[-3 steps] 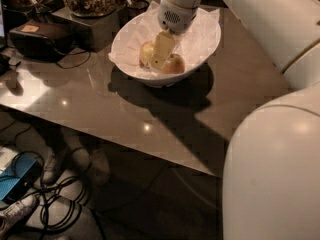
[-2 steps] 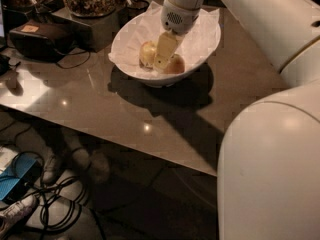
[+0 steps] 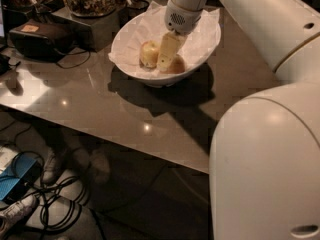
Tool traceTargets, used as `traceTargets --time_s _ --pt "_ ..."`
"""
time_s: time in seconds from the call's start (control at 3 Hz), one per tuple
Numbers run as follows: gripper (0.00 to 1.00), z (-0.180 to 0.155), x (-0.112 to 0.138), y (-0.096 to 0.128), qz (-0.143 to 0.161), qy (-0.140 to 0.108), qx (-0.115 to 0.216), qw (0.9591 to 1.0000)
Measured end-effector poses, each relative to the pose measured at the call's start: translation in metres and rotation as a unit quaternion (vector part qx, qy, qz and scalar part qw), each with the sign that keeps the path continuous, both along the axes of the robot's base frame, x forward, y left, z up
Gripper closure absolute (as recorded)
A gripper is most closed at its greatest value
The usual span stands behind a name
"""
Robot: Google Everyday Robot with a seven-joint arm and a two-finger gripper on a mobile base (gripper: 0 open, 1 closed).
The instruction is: Pick apple from white bowl
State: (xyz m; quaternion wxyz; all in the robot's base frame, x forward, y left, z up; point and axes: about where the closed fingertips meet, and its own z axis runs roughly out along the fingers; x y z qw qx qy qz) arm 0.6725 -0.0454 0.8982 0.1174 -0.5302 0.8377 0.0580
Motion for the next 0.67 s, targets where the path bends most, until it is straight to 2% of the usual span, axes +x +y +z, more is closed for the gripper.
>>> traceTargets --time_s 0.67 --pt "0.28 -0.021 0.000 0.001 0.002 0.022 -0.001 0.9997"
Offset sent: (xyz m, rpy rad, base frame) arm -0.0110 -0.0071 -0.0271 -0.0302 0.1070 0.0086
